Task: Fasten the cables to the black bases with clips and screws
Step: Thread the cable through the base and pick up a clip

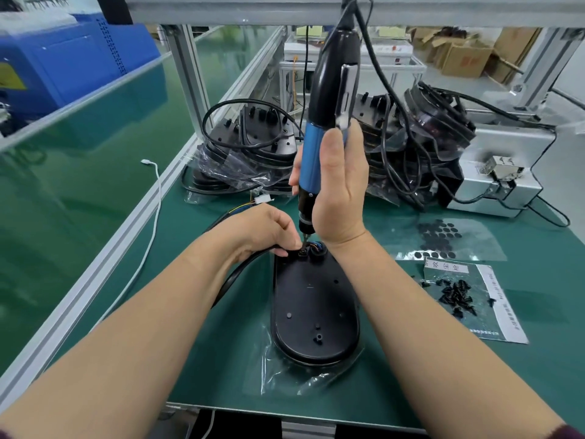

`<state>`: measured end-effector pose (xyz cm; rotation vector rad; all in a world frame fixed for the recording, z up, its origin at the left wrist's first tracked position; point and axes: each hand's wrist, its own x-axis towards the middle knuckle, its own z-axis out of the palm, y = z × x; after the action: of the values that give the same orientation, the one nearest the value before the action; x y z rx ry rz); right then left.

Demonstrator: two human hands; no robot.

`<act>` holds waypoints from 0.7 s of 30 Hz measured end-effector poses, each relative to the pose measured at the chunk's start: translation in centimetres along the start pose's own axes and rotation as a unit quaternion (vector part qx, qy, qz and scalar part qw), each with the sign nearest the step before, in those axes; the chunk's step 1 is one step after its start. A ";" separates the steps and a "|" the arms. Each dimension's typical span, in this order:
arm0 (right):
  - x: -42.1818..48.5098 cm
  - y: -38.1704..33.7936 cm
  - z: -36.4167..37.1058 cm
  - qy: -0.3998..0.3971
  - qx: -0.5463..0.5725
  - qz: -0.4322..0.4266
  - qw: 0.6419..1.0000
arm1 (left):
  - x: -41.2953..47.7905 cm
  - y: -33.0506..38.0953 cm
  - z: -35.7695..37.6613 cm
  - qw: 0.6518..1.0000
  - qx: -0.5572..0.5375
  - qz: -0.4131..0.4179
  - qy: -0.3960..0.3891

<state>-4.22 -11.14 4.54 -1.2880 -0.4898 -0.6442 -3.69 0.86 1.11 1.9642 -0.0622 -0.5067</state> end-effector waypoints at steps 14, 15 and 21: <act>0.2 -1.1 -0.5 -0.055 0.035 0.090 0.994 | 0.2 -0.6 -0.2 1.000 -0.007 0.009 -0.004; 0.1 -1.2 -0.6 -0.058 0.036 0.087 0.994 | 0.2 -0.6 -0.2 1.000 -0.009 0.014 -0.010; 0.1 -1.2 -1.1 -0.047 0.096 0.094 0.990 | 0.1 -0.9 -0.2 0.999 0.009 0.045 -0.012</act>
<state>-4.99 -12.43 5.16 -1.1680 -0.4875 -0.3705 -3.68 1.39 0.38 1.9635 -0.1704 -0.4707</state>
